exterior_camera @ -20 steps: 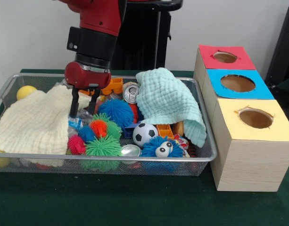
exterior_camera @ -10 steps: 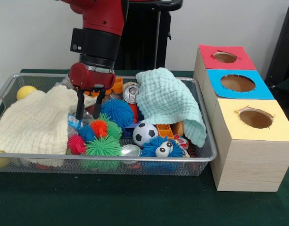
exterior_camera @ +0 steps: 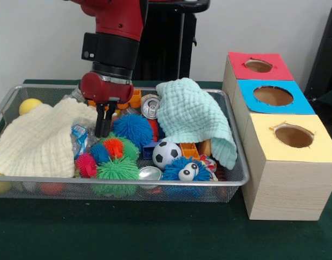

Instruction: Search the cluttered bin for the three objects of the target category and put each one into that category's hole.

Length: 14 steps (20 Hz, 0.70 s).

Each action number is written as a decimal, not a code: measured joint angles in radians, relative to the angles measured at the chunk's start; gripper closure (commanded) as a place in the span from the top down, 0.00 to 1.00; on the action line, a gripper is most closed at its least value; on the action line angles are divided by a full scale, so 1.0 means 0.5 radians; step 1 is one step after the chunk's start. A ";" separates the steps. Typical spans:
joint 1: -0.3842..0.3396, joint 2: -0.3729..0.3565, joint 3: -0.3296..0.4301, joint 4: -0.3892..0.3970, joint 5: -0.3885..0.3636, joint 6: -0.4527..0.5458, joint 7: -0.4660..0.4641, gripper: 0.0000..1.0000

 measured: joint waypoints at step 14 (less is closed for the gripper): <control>0.027 0.008 0.001 -0.003 0.009 0.163 0.000 0.00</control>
